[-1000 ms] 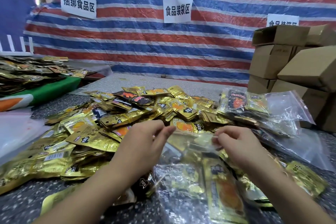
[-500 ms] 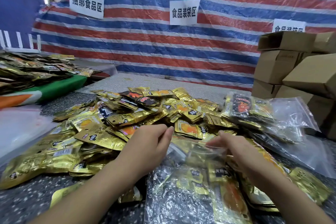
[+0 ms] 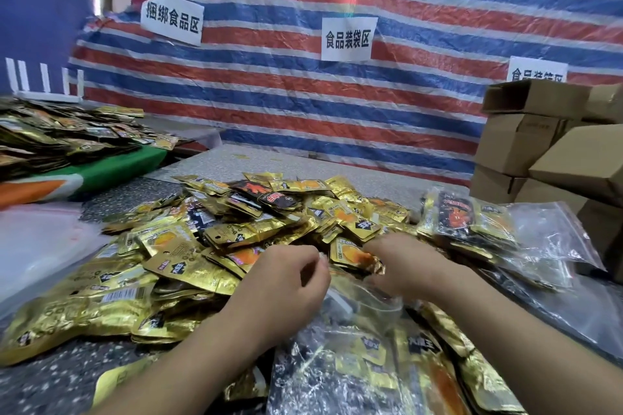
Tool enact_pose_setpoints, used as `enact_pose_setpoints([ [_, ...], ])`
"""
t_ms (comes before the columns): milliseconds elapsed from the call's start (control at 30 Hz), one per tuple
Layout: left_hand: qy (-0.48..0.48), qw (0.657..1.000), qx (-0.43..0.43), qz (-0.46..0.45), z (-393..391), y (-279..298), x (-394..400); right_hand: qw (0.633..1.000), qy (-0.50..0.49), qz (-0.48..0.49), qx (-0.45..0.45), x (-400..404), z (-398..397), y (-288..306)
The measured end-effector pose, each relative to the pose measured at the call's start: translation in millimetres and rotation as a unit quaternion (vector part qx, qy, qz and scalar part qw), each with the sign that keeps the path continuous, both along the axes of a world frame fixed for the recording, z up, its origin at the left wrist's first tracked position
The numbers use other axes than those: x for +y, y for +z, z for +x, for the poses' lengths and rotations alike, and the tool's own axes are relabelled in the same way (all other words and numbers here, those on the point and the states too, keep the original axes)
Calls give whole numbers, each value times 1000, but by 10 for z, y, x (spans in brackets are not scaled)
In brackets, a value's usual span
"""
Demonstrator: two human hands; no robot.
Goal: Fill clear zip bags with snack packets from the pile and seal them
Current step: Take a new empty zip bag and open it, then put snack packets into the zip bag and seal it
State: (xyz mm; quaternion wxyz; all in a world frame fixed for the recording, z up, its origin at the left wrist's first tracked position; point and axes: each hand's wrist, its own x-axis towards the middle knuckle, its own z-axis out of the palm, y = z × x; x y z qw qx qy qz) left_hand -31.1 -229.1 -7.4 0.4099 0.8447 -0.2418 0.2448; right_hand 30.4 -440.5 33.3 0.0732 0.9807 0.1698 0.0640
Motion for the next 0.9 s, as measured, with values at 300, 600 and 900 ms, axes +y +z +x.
enact_pose_setpoints([
  [300, 15, 999, -36, 19, 16, 36, 29, 992, -13, -111, -52, 181, 216, -145],
  [600, 15, 1000, -18, 20, -26, 24, 18, 996, -31, 4, -81, 82, 218, -192],
  [900, 1, 1000, 3, 10, -52, 80, 26, 774, -30, 633, 2, -64, -168, 203],
])
